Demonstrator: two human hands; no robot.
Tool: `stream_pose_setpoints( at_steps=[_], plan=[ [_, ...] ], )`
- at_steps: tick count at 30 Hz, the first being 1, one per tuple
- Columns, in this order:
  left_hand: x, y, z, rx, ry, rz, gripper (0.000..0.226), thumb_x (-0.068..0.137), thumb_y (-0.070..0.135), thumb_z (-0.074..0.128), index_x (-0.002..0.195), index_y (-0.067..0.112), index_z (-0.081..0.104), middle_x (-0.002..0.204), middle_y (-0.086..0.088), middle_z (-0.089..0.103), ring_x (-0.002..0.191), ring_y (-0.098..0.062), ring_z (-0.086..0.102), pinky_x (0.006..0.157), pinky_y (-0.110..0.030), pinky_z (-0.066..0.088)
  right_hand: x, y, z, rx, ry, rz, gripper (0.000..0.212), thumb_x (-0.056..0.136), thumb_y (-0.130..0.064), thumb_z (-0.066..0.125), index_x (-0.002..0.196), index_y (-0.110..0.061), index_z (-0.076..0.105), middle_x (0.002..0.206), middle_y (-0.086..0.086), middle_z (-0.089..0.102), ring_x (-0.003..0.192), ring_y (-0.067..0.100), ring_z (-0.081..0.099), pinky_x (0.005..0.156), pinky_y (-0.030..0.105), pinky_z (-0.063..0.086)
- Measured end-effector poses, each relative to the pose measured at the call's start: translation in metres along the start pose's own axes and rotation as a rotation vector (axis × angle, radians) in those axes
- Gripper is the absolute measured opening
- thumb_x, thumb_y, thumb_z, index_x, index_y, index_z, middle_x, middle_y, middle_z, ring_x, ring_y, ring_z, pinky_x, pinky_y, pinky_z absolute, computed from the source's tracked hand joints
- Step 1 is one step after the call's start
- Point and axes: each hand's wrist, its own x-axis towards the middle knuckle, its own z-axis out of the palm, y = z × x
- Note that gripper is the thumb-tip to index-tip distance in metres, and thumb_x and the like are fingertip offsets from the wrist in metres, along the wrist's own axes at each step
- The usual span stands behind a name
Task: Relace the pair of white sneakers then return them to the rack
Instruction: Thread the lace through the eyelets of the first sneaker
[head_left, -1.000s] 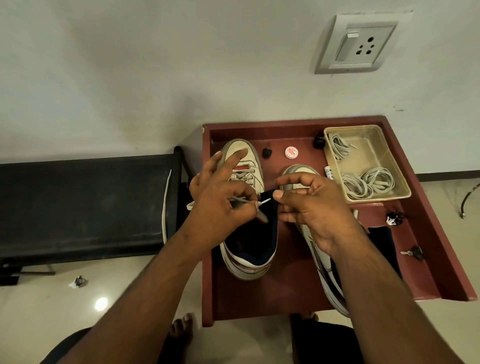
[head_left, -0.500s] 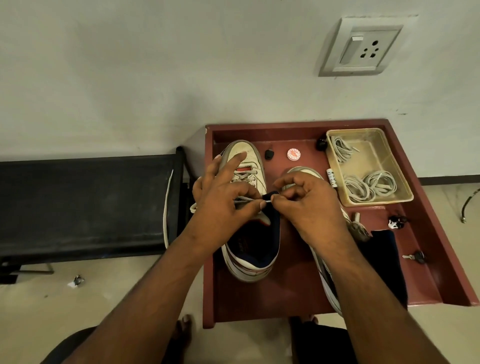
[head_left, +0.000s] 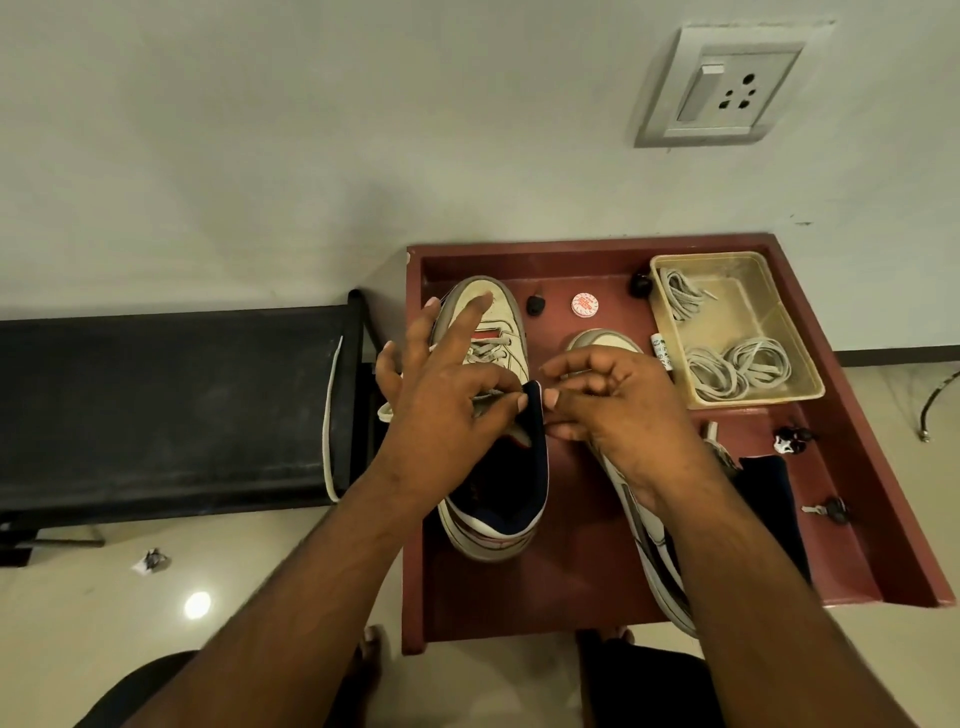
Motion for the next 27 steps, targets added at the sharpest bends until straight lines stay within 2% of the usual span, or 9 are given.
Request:
stream_pose_setpoints(
  at_steps=[3,8,10,13,16,18,19,22,27],
  plan=[
    [0.000,-0.001,0.000,0.028,0.014,0.003,0.016,0.074,0.032,0.082,0.088,0.031,0.076,0.156,0.002,0.036,0.148,-0.032,0.011,0.110,-0.060,0.006,0.002,0.001,0.000,-0.037,0.028,-0.017,0.019,0.084,0.006,0.067,0.091,-0.012,0.070,0.073,0.010,0.069,0.064,0.017,0.066,0.058,0.027,0.051],
    [0.002,-0.005,-0.009,0.144,-0.039,-0.054,0.056,0.068,0.038,0.085,0.119,0.044,0.062,0.163,0.007,0.016,0.150,-0.025,-0.003,0.114,-0.063,0.004,-0.004,-0.014,-0.027,-0.341,0.110,-0.077,0.031,0.084,0.005,0.067,0.086,-0.025,0.071,0.072,0.001,0.067,0.056,0.005,0.057,0.053,0.020,0.045],
    [0.003,-0.003,-0.010,0.155,-0.060,-0.087,0.059,0.071,0.038,0.084,0.125,0.046,0.059,0.163,0.008,0.012,0.150,-0.024,-0.006,0.115,-0.062,0.001,-0.012,-0.027,-0.052,-0.419,0.178,-0.070,0.028,0.086,0.004,0.065,0.088,-0.024,0.072,0.077,0.001,0.068,0.063,0.007,0.062,0.055,0.016,0.046],
    [0.002,-0.001,-0.009,0.122,-0.062,-0.125,0.060,0.074,0.038,0.082,0.128,0.046,0.057,0.164,0.009,0.009,0.150,-0.021,-0.010,0.116,-0.060,-0.001,-0.024,-0.038,-0.084,-0.629,0.266,-0.047,0.026,0.090,-0.002,0.062,0.095,-0.025,0.073,0.083,0.000,0.068,0.072,0.015,0.062,0.054,0.023,0.043],
    [0.001,-0.001,-0.008,0.089,-0.066,-0.142,0.064,0.074,0.036,0.081,0.132,0.046,0.053,0.164,0.009,0.009,0.150,-0.020,-0.010,0.116,-0.061,-0.001,-0.024,-0.033,-0.067,-0.836,0.228,-0.080,0.021,0.089,-0.016,0.068,0.105,-0.027,0.073,0.105,0.000,0.067,0.093,0.021,0.061,0.078,0.035,0.051],
    [0.001,0.000,-0.007,0.086,-0.062,-0.148,0.067,0.075,0.033,0.081,0.134,0.046,0.051,0.164,0.009,0.010,0.150,-0.021,-0.009,0.116,-0.062,0.002,-0.018,-0.024,-0.034,-0.945,0.103,-0.171,0.027,0.084,-0.026,0.073,0.111,-0.031,0.071,0.125,-0.005,0.058,0.117,0.019,0.052,0.101,0.044,0.042],
    [0.001,0.000,-0.007,0.089,-0.057,-0.149,0.069,0.076,0.031,0.081,0.135,0.046,0.050,0.164,0.009,0.010,0.150,-0.022,-0.008,0.115,-0.063,0.004,-0.012,-0.017,-0.020,-0.952,0.030,-0.199,0.026,0.084,-0.030,0.073,0.110,-0.034,0.072,0.128,-0.011,0.055,0.123,0.017,0.048,0.105,0.048,0.037],
    [0.001,-0.002,-0.008,0.090,-0.068,-0.165,0.071,0.077,0.027,0.080,0.137,0.046,0.047,0.164,0.008,0.009,0.150,-0.021,-0.009,0.116,-0.062,0.005,-0.005,-0.013,-0.006,-0.912,0.000,-0.223,0.004,0.083,-0.037,0.072,0.082,-0.041,0.072,0.116,-0.028,0.052,0.121,0.003,0.046,0.108,0.054,0.025],
    [0.003,-0.001,-0.011,0.041,-0.106,-0.218,0.075,0.078,0.039,0.079,0.142,0.048,0.040,0.164,0.009,0.003,0.150,-0.018,-0.012,0.117,-0.058,0.003,-0.022,-0.037,-0.069,-0.930,0.207,-0.083,0.021,0.083,-0.034,0.072,0.066,-0.043,0.064,0.128,-0.018,0.056,0.122,0.017,0.051,0.106,0.058,0.031]
  ],
)
